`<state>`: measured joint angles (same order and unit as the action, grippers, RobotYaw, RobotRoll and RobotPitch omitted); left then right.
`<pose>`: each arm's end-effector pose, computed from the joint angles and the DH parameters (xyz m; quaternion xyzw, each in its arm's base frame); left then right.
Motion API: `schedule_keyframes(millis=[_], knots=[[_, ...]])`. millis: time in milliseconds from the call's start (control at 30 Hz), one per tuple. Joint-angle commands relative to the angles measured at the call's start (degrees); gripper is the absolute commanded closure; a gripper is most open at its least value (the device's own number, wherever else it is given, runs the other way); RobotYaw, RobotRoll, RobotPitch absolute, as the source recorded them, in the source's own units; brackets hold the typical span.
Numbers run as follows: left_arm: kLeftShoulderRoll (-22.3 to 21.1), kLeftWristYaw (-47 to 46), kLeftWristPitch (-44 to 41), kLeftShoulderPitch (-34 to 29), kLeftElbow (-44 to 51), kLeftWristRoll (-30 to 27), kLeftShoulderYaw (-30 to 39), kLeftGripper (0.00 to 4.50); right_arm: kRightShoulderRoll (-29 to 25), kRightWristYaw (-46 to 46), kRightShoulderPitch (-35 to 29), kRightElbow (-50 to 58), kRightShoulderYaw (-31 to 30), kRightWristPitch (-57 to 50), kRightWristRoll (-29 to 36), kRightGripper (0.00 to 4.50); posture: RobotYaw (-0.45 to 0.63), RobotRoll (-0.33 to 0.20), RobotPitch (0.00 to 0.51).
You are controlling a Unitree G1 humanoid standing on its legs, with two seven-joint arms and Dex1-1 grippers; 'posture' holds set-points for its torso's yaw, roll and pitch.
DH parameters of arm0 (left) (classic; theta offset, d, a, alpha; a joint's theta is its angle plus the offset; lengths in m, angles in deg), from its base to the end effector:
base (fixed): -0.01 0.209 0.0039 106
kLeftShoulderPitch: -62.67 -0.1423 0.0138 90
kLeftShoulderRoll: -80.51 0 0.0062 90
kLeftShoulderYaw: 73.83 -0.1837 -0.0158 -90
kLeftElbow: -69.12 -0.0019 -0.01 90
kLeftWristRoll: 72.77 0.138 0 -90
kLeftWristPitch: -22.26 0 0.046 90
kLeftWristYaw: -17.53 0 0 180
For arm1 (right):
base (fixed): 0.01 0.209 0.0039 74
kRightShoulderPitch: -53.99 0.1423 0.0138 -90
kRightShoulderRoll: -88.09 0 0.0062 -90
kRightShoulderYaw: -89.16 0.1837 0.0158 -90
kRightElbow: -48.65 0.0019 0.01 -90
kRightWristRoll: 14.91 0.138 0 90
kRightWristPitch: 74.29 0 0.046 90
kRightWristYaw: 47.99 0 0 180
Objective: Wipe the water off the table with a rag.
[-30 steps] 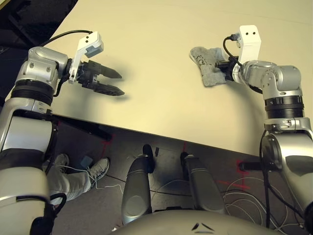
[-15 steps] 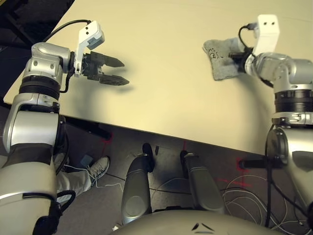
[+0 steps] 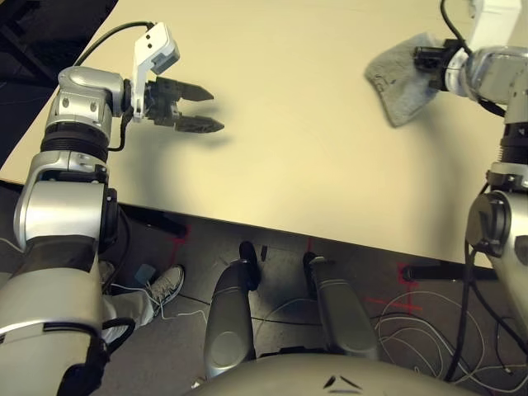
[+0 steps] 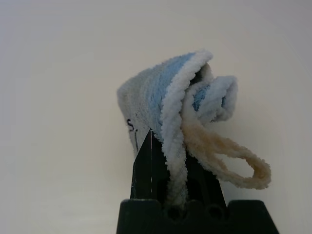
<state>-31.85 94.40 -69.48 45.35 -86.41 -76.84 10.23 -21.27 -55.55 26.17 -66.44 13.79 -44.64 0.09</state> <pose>0.3557 0.2732 0.2619 0.2084 0.0836 -0.4770 0.8497 0.3178 -0.2640 0.2752 0.0279 0.1373 -0.0510 0.9888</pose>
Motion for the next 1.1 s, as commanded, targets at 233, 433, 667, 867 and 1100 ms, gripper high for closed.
schedule_keyframes(millis=[233, 433, 667, 867, 1100], knots=[[0.90, -22.17, 6.53, 2.60, -5.81, 2.44, 5.30, 0.00, -6.15, -2.45, -1.78, -8.03, 0.60, 1.79, -2.20, 4.47, -0.21, 0.000, 0.328], [2.40, -36.78, 7.91, 2.02, -7.56, 1.99, 9.39, 0.00, -7.64, -4.47, -4.02, -13.24, -0.37, 3.47, -3.54, 4.47, -0.21, 0.000, 0.327], [4.81, -44.35, 8.83, 1.10, -7.86, 0.39, 14.09, 0.00, -8.22, -5.67, -4.45, -16.66, 0.05, 7.63, -4.52, 2.48, -0.19, 0.000, 0.323], [6.87, -48.04, 9.63, 0.92, -7.50, -0.08, 16.50, 0.00, -8.82, -7.53, -2.66, -16.96, 1.43, 19.07, -4.38, 0.27, -0.19, 0.000, 0.317], [9.45, -55.94, 11.10, 0.61, -7.33, -1.41, 19.79, 0.00, -9.89, -9.30, -2.61, -28.83, 4.37, 49.67, -5.12, 0.04, -0.19, 0.000, 0.311]])
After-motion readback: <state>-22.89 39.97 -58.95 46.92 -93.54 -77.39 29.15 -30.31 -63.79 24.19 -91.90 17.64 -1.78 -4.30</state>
